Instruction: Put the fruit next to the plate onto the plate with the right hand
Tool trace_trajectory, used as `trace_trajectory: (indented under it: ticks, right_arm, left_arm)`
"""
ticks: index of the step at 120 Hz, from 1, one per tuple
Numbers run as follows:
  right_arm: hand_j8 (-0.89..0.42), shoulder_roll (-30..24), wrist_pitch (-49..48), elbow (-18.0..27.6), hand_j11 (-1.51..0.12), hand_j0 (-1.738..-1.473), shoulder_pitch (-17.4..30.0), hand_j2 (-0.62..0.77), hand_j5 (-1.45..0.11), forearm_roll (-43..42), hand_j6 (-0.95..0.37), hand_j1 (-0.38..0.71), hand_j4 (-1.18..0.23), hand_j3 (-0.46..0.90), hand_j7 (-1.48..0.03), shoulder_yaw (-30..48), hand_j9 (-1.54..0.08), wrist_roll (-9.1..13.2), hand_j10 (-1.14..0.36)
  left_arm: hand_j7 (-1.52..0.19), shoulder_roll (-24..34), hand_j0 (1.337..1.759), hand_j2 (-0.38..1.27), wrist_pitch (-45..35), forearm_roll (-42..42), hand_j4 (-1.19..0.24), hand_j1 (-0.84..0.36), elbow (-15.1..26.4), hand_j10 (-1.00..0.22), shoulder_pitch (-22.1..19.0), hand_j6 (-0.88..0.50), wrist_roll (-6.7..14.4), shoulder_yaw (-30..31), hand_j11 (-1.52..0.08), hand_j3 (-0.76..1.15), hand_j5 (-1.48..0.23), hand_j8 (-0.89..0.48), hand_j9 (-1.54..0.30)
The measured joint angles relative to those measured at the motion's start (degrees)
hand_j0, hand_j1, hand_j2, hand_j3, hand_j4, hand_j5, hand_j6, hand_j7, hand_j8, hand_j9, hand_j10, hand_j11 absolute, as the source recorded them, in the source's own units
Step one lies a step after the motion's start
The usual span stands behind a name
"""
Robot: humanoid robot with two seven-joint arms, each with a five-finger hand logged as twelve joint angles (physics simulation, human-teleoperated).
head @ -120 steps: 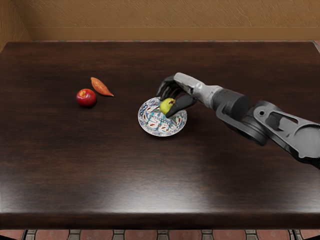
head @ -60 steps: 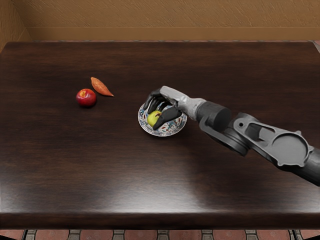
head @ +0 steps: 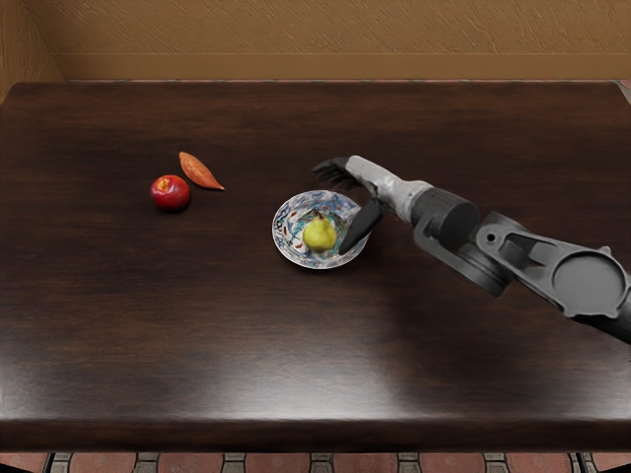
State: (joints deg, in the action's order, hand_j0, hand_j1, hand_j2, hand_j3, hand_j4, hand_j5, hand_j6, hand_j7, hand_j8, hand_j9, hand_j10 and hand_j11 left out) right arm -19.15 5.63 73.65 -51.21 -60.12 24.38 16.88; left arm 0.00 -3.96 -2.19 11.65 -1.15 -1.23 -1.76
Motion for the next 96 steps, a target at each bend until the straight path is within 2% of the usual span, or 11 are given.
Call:
trace_trajectory:
  ticks: [18, 31, 51, 76, 96]
  right_arm:
    - [-0.10, -9.03, -10.64, 1.22, -0.17, -1.658, -2.56, 0.06, -0.17, 3.64, -0.13, -0.22, -0.13, 0.00, -0.17, 4.60, -0.17, 2.87, -0.10]
    - [-0.06, -16.26, -15.04, 6.12, -0.11, -1.658, -2.71, 0.04, -0.11, 8.33, -0.08, -0.27, -0.08, 0.00, -0.11, 6.48, -0.11, 4.42, -0.07]
    - [-0.04, -25.51, -21.19, 9.49, -0.06, -1.658, -2.72, 0.02, -0.06, 18.14, -0.05, -0.30, -0.05, 0.00, -0.06, 7.62, -0.06, 5.40, -0.04]
    - [-0.03, -38.08, -37.01, 7.41, -0.04, -1.658, -2.61, 0.00, -0.04, 38.44, -0.03, -0.32, -0.03, 0.00, -0.04, 8.25, -0.04, 5.16, -0.03]
    - [-0.02, -41.44, -39.92, 4.03, -0.03, -1.658, -2.14, 0.00, -0.03, 46.48, -0.02, -0.33, -0.02, 0.00, -0.03, 8.29, -0.03, 3.66, -0.02]
  left_arm:
    - [0.00, 0.00, 1.658, 0.00, 0.00, 0.00, 0.00, 0.35, 0.00, 0.00, 0.01, 0.00, -0.01, 0.00, 0.00, 0.00, 0.00, 0.00, 0.00]
    - [0.00, 0.00, 1.658, 0.00, 0.20, -0.09, 0.00, 0.35, 0.24, 0.00, 0.20, 0.00, -0.05, -0.02, 0.00, 0.00, 0.00, 0.00, 0.00]
    - [0.00, 0.00, 1.658, 0.00, 0.24, 0.03, 0.00, 0.35, 0.37, 0.00, 0.27, 0.00, -0.06, -0.01, 0.00, 0.00, 0.00, 0.00, 0.00]
    - [0.00, 0.00, 1.658, 0.00, 0.24, 0.04, 0.00, 0.35, 0.40, 0.00, 0.01, 0.00, -0.03, 0.05, 0.00, 0.00, 0.00, 0.00, 0.00]
    - [0.00, 0.00, 1.658, 0.00, 0.26, 0.08, 0.00, 0.35, 0.39, 0.00, -0.08, 0.00, -0.01, 0.08, 0.00, 0.00, 0.00, 0.00, 0.00]
